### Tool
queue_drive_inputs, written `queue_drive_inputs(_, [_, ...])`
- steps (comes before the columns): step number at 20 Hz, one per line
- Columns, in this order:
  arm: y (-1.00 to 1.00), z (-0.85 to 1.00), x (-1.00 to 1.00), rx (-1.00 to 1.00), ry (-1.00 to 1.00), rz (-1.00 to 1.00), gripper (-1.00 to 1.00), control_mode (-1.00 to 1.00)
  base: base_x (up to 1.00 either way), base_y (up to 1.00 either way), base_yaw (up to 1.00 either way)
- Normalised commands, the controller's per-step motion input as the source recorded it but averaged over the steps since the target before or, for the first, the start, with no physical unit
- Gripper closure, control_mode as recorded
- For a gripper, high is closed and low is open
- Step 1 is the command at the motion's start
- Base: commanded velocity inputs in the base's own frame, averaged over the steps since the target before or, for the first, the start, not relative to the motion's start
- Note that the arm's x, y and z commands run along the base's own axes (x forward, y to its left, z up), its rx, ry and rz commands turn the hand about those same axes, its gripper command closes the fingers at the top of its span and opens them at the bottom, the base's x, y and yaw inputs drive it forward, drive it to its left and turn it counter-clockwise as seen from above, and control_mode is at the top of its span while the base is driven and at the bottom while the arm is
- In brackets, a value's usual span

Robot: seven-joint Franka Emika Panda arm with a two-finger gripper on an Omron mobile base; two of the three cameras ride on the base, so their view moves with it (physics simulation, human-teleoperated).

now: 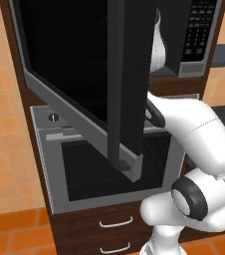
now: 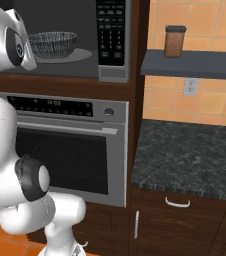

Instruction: Open the microwave, place the bowl with waffle inside the microwave, then close the microwave door and turn it on.

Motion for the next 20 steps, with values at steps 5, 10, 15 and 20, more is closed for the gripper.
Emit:
queue_drive_inputs(5, [-0.60,0.00,-0.81,0.00,-0.04,-0.03,-1.00,-1.00,0.00,0.00,0.00])
queue_drive_inputs(10, [-0.37,0.05,-0.96,0.00,-0.18,0.00,-1.00,-1.00,0.00,0.00,0.00])
queue_drive_inputs(15, [-0.02,0.02,-1.00,0.00,-0.24,0.00,-1.00,-1.00,0.00,0.00,0.00])
queue_drive_inputs(20, [-0.06,0.10,-0.97,0.00,-0.20,0.00,-1.00,-1.00,0.00,0.00,0.00])
